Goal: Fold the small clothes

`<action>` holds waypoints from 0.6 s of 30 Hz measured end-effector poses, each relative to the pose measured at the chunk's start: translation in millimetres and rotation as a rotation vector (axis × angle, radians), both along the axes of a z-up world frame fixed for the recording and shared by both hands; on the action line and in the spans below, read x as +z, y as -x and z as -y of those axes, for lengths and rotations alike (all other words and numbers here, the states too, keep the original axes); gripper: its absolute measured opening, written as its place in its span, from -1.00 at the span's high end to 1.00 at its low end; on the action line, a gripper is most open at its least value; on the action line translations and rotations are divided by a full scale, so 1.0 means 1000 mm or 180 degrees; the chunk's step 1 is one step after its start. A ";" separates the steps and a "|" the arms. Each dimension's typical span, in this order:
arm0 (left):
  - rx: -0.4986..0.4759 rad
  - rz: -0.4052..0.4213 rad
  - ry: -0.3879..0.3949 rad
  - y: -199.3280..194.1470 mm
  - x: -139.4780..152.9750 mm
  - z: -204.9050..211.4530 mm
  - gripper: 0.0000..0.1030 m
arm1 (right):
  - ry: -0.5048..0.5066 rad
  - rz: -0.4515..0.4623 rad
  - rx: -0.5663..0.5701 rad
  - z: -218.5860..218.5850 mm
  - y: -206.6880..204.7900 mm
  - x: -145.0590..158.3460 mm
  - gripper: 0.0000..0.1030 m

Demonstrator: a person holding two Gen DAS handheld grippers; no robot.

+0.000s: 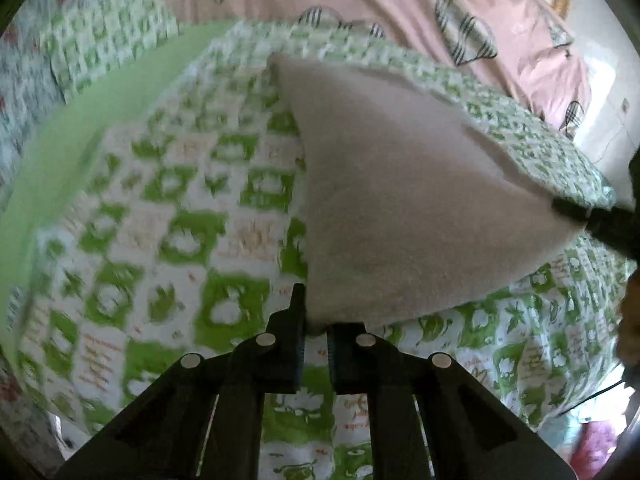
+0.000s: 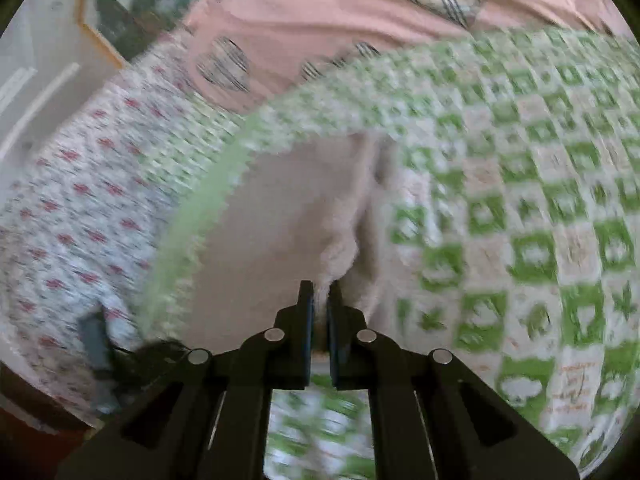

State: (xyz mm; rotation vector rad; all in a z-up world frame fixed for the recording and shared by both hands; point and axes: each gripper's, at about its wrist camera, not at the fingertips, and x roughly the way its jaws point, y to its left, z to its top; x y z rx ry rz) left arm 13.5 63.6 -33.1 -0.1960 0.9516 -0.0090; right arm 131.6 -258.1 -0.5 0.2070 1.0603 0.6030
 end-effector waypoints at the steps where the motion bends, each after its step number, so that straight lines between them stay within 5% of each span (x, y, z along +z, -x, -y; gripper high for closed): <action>1: 0.0024 -0.0024 0.0071 -0.001 -0.001 -0.003 0.87 | 0.0124 -0.0025 -0.0021 0.000 0.000 -0.009 0.87; 9: 0.0141 -0.0176 0.0663 -0.001 -0.012 -0.019 0.87 | 0.0538 0.0001 0.0054 -0.010 0.002 -0.039 0.87; 18: 0.0043 -0.0212 0.0764 -0.005 -0.014 -0.023 0.86 | 0.0695 0.0034 0.0059 -0.012 0.005 -0.039 0.87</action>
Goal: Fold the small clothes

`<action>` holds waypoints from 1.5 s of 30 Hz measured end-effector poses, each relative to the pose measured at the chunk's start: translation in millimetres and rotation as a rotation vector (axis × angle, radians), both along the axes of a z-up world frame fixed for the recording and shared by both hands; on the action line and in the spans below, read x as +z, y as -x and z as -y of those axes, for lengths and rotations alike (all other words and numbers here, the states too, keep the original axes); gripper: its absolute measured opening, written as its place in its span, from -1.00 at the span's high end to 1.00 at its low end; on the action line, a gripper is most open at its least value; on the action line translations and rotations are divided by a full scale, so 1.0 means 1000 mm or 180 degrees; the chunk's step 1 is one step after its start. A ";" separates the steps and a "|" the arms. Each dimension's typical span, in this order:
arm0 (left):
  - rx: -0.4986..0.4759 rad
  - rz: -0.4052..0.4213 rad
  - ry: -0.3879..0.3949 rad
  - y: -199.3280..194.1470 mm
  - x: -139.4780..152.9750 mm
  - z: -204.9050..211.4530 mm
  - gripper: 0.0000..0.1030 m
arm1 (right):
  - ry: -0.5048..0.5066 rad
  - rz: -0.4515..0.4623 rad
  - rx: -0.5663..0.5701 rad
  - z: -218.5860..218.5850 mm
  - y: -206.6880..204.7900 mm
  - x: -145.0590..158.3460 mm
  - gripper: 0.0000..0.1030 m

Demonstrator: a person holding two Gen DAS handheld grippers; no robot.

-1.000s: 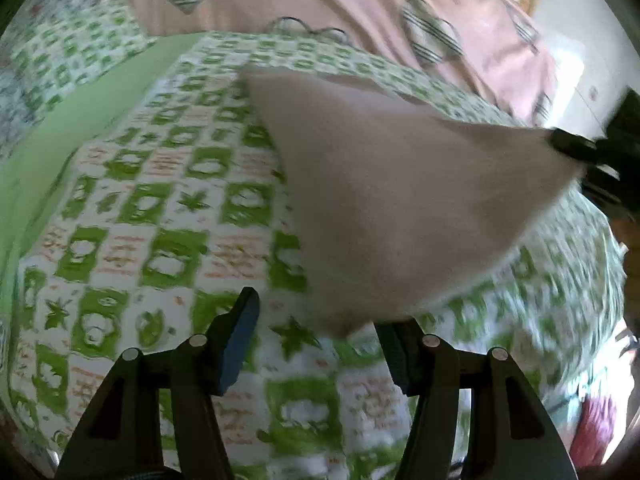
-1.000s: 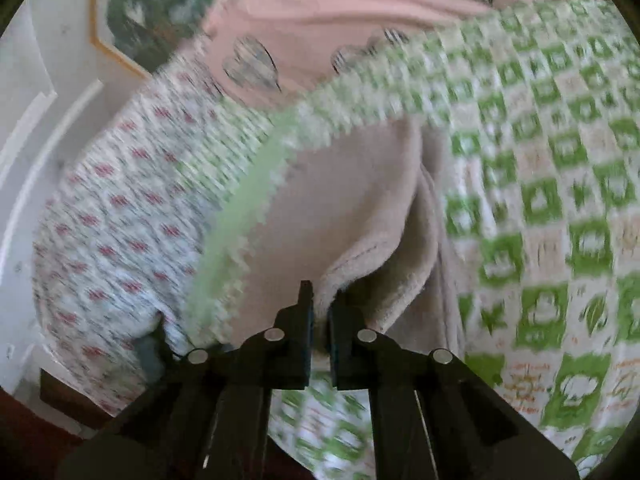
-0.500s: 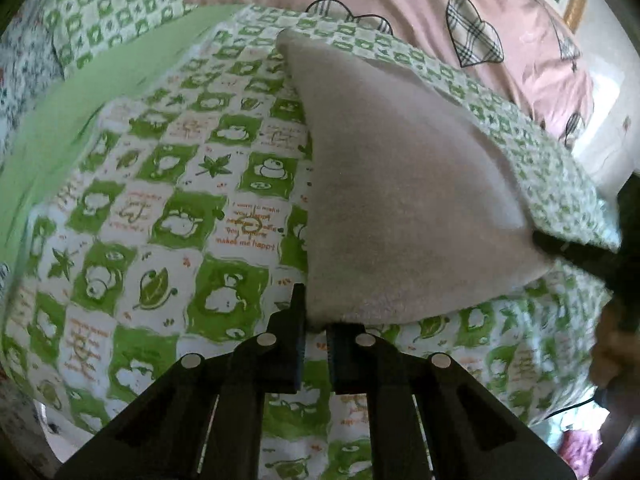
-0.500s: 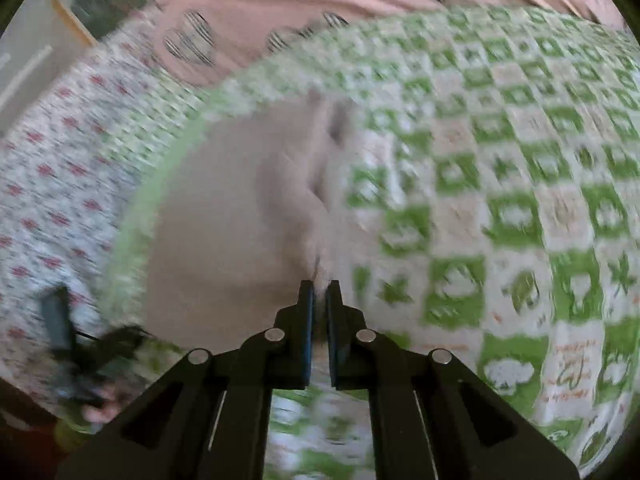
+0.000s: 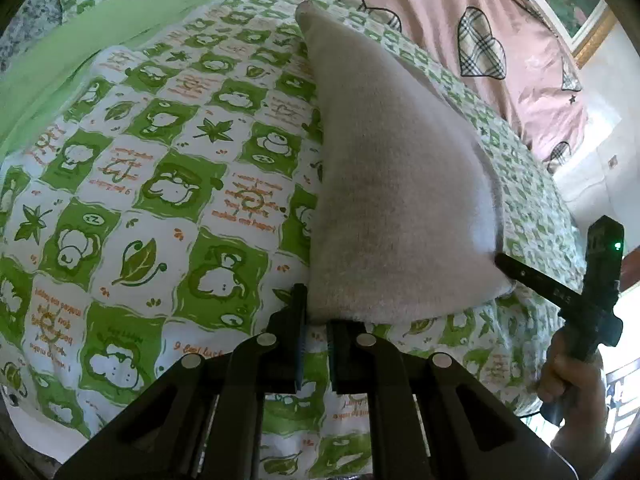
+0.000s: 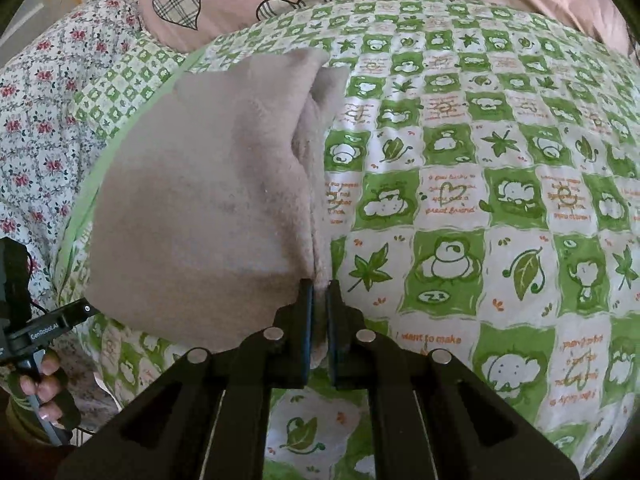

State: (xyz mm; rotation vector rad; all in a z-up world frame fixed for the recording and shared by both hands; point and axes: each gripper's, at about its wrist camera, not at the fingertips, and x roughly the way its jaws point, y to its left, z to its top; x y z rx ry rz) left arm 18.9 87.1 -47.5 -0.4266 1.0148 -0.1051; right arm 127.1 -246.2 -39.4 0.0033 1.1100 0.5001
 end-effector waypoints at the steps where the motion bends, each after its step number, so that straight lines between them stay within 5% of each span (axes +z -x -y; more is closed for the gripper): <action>1: -0.0029 -0.0001 0.0009 0.000 0.000 0.000 0.85 | 0.0040 0.0011 0.0004 -0.001 0.000 0.001 0.87; 6: -0.0236 -0.0040 0.0015 0.010 0.004 0.002 0.85 | 0.0086 -0.0004 0.0030 -0.004 0.000 0.003 0.86; 8: -0.0396 0.0032 0.0024 0.020 0.012 0.002 0.85 | -0.0021 -0.0052 -0.0045 0.005 -0.001 0.008 0.65; 10: -0.0532 0.0153 0.0054 0.031 0.026 -0.003 0.85 | -0.0093 -0.0083 -0.0176 0.017 -0.005 0.012 0.18; 12: -0.0539 0.0249 0.0071 0.031 0.039 -0.011 0.85 | -0.0237 -0.0106 -0.0307 0.028 -0.012 0.019 0.17; 17: -0.0352 0.0517 0.0280 -0.002 0.065 -0.025 0.76 | -0.0772 -0.0051 -0.0412 0.028 -0.047 0.042 0.17; 23: -0.0353 0.0651 0.0299 -0.064 0.078 -0.015 0.71 | -0.0992 -0.0124 -0.0305 -0.017 -0.104 0.038 0.17; 29: -0.0653 0.0714 0.0390 -0.098 0.074 0.001 0.59 | -0.0963 -0.0374 -0.0193 -0.044 -0.133 0.013 0.21; 30: -0.0660 0.0690 0.0367 -0.102 0.071 0.003 0.59 | -0.0916 -0.0419 -0.0140 -0.049 -0.136 0.010 0.72; 34: -0.0697 0.0671 0.0335 -0.111 0.066 0.004 0.60 | -0.0954 0.0004 -0.0132 -0.042 -0.127 0.039 0.85; 41: -0.0704 0.0593 0.0165 -0.115 0.051 0.014 0.67 | -0.0675 -0.0169 -0.0246 -0.043 -0.135 -0.004 0.85; 45: -0.0673 0.0567 0.0108 -0.117 0.044 0.015 0.77 | -0.0541 -0.0077 -0.0234 -0.047 -0.135 0.000 0.85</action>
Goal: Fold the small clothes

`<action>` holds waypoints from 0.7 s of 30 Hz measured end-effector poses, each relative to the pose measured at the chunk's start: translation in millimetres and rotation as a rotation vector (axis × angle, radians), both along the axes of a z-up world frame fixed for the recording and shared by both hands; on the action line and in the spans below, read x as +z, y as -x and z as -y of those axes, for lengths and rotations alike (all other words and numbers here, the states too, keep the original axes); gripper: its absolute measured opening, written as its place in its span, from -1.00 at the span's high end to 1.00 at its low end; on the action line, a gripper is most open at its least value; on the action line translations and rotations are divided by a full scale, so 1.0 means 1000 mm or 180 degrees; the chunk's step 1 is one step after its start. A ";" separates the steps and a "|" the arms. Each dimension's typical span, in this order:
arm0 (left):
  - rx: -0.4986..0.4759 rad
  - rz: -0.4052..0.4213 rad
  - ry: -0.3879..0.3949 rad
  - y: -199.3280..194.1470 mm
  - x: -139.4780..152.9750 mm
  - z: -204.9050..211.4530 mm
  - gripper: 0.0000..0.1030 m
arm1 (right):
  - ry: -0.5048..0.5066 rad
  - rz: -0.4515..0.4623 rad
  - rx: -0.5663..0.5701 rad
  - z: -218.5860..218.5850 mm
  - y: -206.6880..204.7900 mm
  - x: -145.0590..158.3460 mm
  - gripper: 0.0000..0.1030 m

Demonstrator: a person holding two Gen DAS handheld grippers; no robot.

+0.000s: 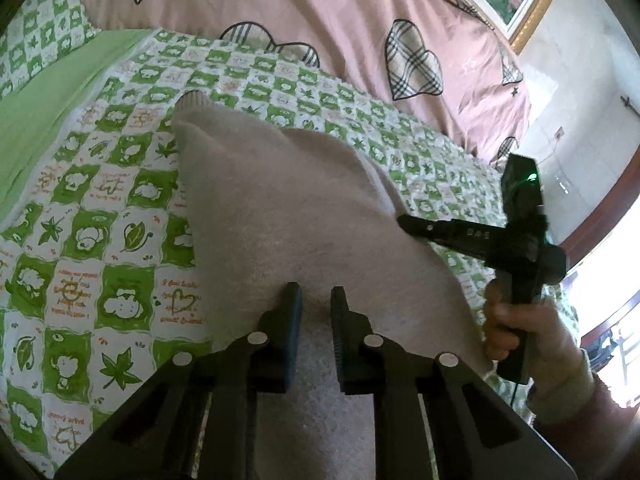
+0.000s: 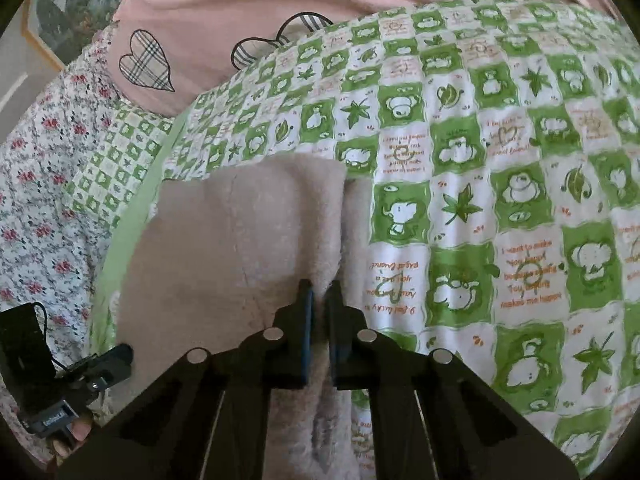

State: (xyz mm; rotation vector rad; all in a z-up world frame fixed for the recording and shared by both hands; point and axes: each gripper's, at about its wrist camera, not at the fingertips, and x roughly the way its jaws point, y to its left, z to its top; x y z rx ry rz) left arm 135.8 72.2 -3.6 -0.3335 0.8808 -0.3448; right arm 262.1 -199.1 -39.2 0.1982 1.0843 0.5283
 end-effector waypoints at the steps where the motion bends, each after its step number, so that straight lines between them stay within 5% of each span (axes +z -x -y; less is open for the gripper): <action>1: 0.0020 -0.0015 0.0030 -0.001 0.000 -0.001 0.77 | 0.0013 -0.0001 -0.0003 -0.001 0.000 0.001 0.84; 12: 0.0120 0.0034 0.0128 0.046 0.021 -0.011 0.56 | -0.0178 0.0273 -0.0077 0.030 0.058 0.057 0.78; 21: 0.0030 -0.0099 0.0095 0.091 0.013 -0.005 0.51 | -0.0183 0.0083 0.0164 0.035 0.125 0.043 0.78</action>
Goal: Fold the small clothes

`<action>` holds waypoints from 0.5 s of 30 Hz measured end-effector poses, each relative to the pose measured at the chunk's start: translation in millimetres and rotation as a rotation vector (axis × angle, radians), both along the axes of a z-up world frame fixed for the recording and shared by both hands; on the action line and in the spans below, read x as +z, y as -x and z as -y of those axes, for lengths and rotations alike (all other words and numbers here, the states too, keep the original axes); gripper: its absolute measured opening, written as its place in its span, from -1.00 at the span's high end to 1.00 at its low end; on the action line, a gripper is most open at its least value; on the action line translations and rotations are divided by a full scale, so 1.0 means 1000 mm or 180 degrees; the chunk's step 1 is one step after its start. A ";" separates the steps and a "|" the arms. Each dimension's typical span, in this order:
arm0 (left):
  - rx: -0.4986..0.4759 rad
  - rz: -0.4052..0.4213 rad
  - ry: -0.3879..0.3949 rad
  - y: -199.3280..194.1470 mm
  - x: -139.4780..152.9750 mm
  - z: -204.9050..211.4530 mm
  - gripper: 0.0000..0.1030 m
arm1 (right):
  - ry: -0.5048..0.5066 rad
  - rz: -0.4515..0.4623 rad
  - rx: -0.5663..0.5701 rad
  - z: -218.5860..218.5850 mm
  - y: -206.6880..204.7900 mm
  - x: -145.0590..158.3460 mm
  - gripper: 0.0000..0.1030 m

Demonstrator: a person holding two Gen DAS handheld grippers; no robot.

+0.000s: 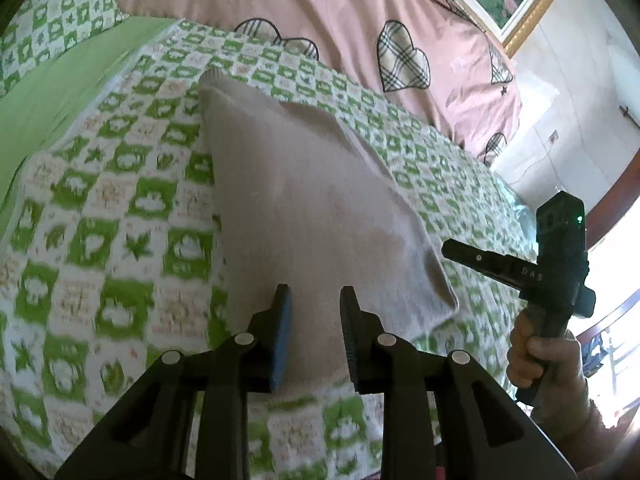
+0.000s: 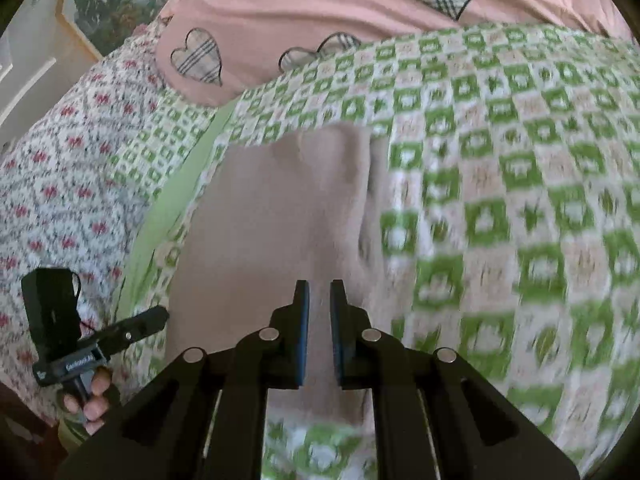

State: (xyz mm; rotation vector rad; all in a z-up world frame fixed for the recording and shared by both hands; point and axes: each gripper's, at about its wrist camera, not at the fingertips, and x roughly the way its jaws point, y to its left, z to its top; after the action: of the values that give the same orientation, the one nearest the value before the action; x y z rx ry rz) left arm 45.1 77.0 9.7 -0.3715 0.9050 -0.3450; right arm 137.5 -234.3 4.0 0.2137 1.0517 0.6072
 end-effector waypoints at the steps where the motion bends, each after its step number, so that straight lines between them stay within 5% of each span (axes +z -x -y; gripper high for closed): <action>1: -0.0012 -0.0011 -0.0009 0.003 -0.001 0.001 0.49 | 0.0018 -0.0006 0.0018 0.000 0.005 -0.002 0.78; 5: 0.0026 -0.0081 -0.0059 0.012 -0.006 -0.002 0.37 | 0.0202 0.0042 0.0006 0.003 0.020 -0.005 0.77; 6: 0.0043 -0.0090 -0.0065 0.014 -0.007 -0.004 0.33 | 0.0221 0.0042 -0.0018 0.006 0.023 -0.005 0.62; 7: 0.0066 -0.0099 -0.0078 0.016 -0.008 -0.005 0.23 | 0.0246 0.0046 -0.0043 0.008 0.024 -0.005 0.18; 9: 0.0133 -0.0116 -0.0097 0.019 -0.011 -0.010 0.05 | 0.0283 0.0129 -0.0134 0.015 0.030 -0.005 -0.30; 15: 0.0310 -0.0315 -0.0159 0.019 -0.032 -0.015 0.03 | 0.0399 0.0000 -0.0130 0.017 0.029 -0.020 -0.16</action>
State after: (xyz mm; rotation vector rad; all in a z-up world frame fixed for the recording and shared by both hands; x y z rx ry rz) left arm 26.2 92.0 -22.4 -0.3879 0.9867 -0.2155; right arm 108.0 -250.8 -16.5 0.1254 1.0791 0.5026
